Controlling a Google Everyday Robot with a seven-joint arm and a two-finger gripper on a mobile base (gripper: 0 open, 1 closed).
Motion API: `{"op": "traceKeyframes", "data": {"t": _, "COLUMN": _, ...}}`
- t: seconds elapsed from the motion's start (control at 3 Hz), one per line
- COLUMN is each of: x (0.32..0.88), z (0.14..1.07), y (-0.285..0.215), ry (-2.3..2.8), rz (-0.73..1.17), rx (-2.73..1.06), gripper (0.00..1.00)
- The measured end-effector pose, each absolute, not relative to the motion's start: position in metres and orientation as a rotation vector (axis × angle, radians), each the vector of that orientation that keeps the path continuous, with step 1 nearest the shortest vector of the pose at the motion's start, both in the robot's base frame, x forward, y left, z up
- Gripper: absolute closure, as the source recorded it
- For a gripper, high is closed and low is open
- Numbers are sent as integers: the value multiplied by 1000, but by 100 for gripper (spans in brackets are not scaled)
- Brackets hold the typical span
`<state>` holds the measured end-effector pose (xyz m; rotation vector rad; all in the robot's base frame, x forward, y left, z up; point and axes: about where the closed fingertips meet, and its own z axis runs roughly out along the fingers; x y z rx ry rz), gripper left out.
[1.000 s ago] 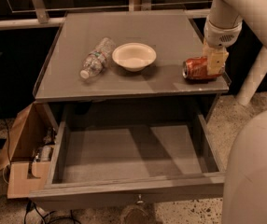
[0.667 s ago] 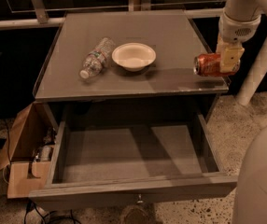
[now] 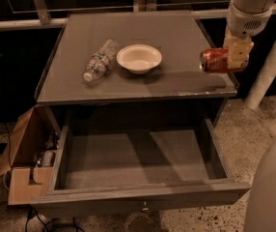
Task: Place coke can into top drawer
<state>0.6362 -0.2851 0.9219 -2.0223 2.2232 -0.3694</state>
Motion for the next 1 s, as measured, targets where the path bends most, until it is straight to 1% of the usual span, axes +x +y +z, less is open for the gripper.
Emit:
{"op": "traceKeyframes", "data": {"t": 0.33, "x": 612, "z": 951, "y": -280, "ry": 2207, "rz": -446, "rx": -1968, "gripper": 100}}
{"op": "traceKeyframes", "data": {"t": 0.67, "x": 563, "z": 955, "y": -268, "ry": 2225, "rz": -435, "rx": -1937, "gripper": 100}}
{"op": "traceKeyframes", "data": {"t": 1.0, "x": 555, "z": 940, "y": -267, "ry": 2240, "rz": -424, "rx": -1971, "gripper": 100}}
